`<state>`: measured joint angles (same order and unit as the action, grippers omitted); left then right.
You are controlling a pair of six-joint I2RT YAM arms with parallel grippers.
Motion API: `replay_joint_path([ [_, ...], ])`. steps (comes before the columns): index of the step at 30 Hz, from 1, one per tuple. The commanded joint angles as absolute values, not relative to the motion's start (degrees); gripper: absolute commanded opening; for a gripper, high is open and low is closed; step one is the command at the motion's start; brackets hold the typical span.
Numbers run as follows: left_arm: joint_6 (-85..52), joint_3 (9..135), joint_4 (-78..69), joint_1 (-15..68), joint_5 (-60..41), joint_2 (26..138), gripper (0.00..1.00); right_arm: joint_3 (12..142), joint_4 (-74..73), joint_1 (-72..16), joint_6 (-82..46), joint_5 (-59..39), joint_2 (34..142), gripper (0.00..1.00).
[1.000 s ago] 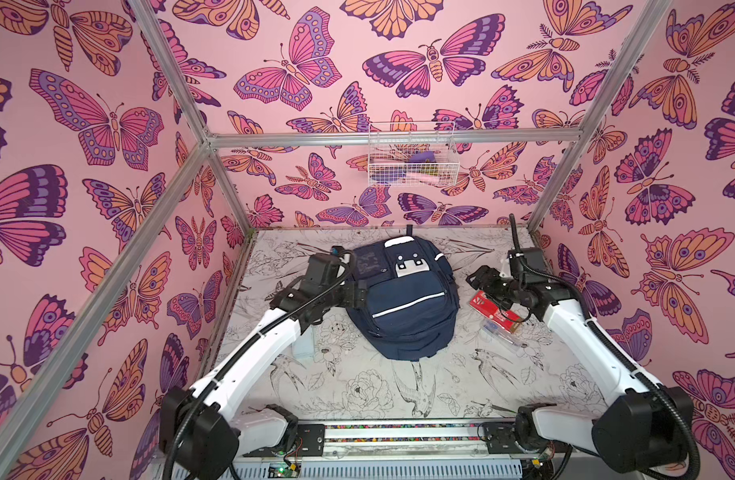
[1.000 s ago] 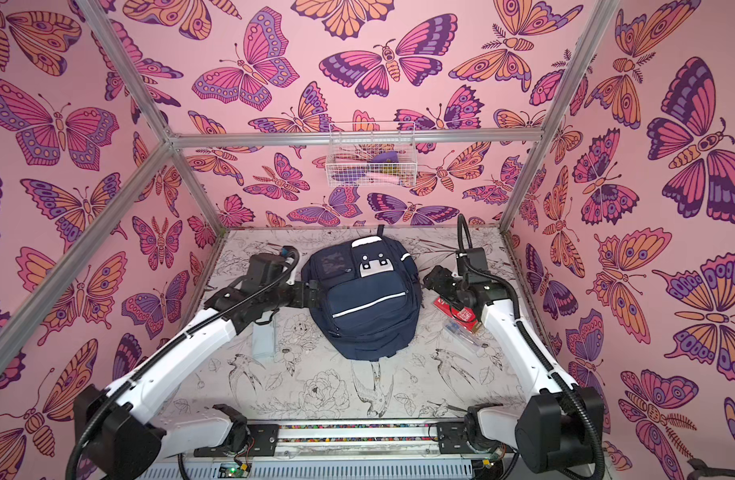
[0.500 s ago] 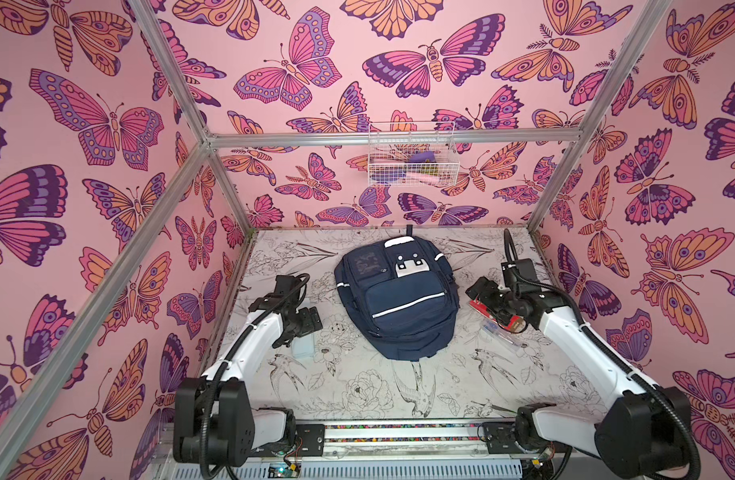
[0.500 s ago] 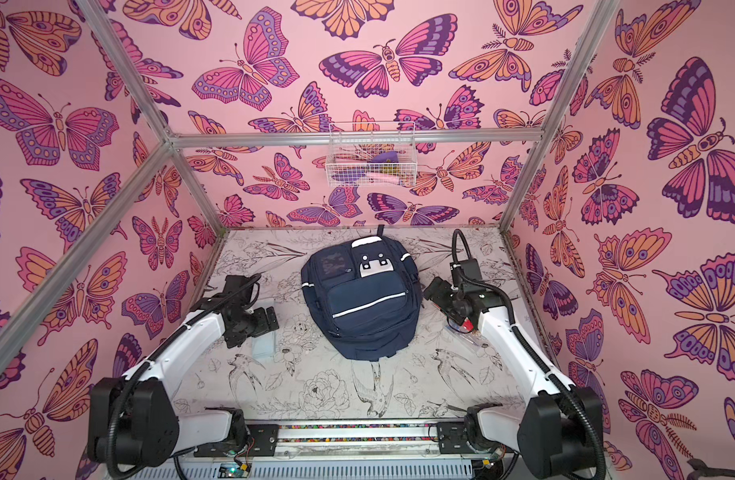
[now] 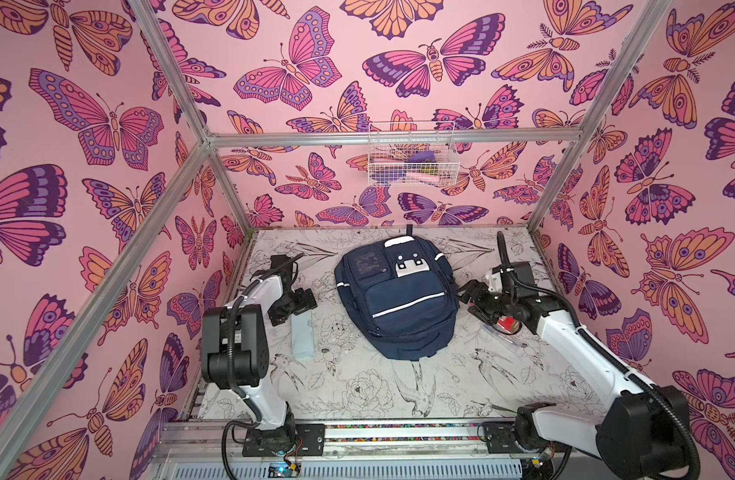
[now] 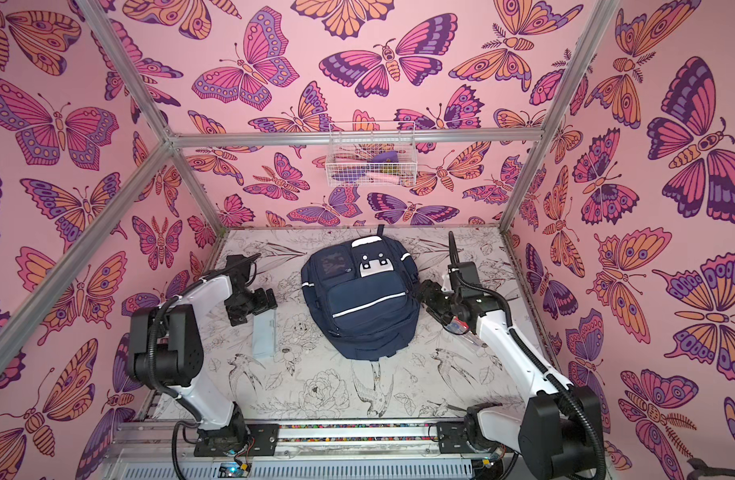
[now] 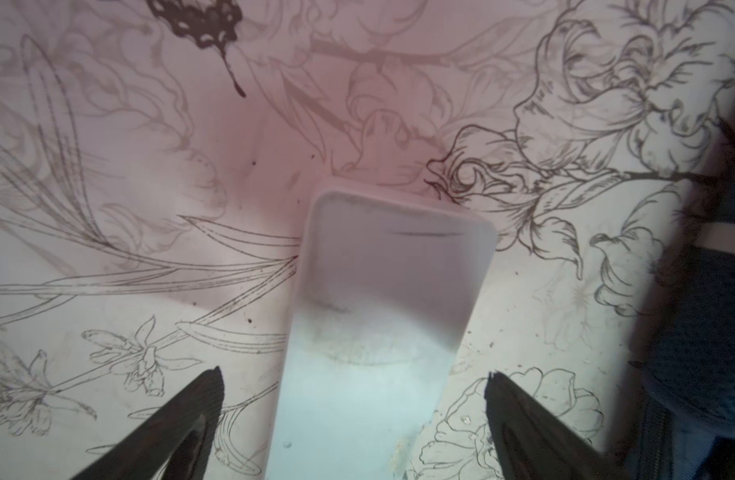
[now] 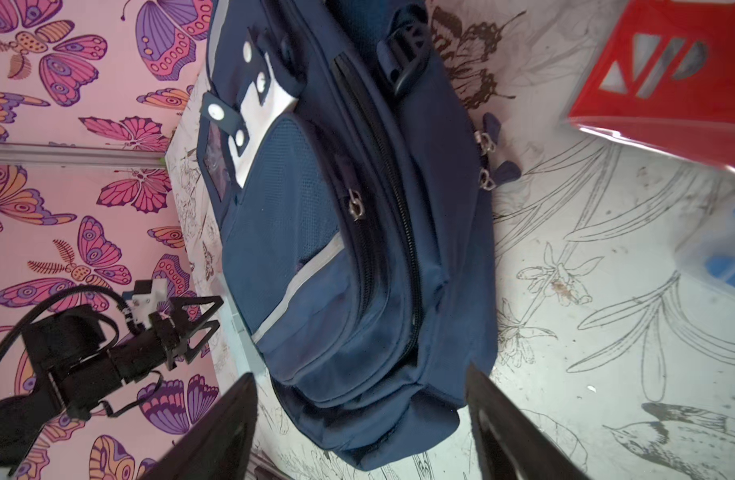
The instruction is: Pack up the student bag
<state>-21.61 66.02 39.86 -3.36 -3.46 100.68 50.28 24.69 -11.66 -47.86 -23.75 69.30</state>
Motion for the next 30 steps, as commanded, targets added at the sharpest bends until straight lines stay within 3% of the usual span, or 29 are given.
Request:
replay_joint_path([
  [1, -20.14, 67.78, 40.52, -3.17, -2.41, 102.82, 1.00, 49.90, 24.03, -12.33, -45.61, -26.54, 65.51, 0.82],
  [6, -20.13, 68.12, 39.92, -1.72, 0.35, 105.22, 1.00, 46.36, 17.78, -13.99, -48.90, -29.03, 60.87, 0.84],
  [12, -20.44, 68.62, 39.89, 0.70, 4.83, 107.05, 0.88, 44.38, 14.13, -19.43, -50.33, -28.38, 58.98, 0.82],
  [19, -20.05, 69.07, 39.86, 1.01, 5.94, 105.59, 0.63, 44.34, 11.74, -28.30, -50.80, -23.83, 58.32, 0.81],
  [22, -21.00, 69.01, 40.26, 1.21, 3.31, 104.02, 0.51, 46.53, 12.70, -31.50, -50.19, -22.85, 61.15, 0.80],
  [30, -29.05, 70.92, 40.09, 3.18, -12.33, 91.57, 0.36, 60.27, 18.45, -43.43, -40.32, -20.75, 72.22, 0.78],
])
